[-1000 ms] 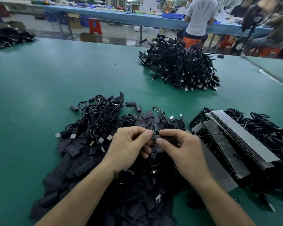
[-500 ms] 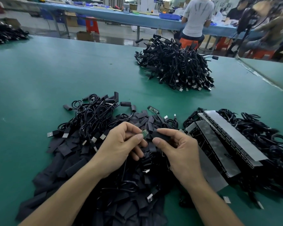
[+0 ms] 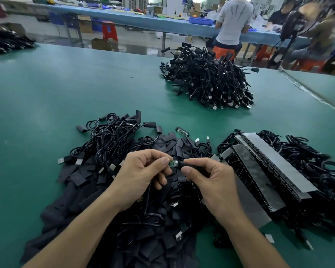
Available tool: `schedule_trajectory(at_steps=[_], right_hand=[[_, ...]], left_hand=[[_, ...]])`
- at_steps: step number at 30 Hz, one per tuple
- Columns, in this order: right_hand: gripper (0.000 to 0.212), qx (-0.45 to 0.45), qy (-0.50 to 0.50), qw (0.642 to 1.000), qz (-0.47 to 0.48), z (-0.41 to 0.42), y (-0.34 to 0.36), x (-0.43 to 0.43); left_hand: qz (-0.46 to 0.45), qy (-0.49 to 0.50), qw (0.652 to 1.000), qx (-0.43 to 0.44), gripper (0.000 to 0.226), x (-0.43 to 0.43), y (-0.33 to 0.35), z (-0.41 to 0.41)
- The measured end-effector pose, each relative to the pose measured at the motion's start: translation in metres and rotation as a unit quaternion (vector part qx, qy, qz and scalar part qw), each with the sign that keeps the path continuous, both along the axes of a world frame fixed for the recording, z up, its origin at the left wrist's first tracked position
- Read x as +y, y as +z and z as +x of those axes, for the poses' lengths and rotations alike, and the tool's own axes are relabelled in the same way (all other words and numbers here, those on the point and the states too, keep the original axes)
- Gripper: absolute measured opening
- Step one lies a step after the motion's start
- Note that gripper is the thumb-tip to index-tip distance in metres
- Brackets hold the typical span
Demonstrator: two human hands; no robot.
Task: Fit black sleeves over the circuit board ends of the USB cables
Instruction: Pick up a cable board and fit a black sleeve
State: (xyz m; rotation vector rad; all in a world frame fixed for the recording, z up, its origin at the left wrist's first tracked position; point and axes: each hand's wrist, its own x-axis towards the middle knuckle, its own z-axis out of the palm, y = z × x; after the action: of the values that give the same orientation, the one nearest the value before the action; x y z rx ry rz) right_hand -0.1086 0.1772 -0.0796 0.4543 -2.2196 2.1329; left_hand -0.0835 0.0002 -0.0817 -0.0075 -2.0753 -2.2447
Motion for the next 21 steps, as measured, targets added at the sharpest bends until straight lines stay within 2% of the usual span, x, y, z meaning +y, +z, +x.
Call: schedule_trajectory(at_steps=[13,21], right_hand=[[0.028,-0.045,0.046,0.998,-0.002,-0.0049,-0.0004,0.0012],[0.027,-0.038,0.063,0.997,0.016,-0.0057,-0.0007,0.0028]], left_hand=[[-0.034,-0.005,0.999,0.009,0.014,-0.0029,-0.0027,-0.0025],[-0.037,-0.01,0.999,0.012,0.014,-0.002,-0.0043,-0.0045]])
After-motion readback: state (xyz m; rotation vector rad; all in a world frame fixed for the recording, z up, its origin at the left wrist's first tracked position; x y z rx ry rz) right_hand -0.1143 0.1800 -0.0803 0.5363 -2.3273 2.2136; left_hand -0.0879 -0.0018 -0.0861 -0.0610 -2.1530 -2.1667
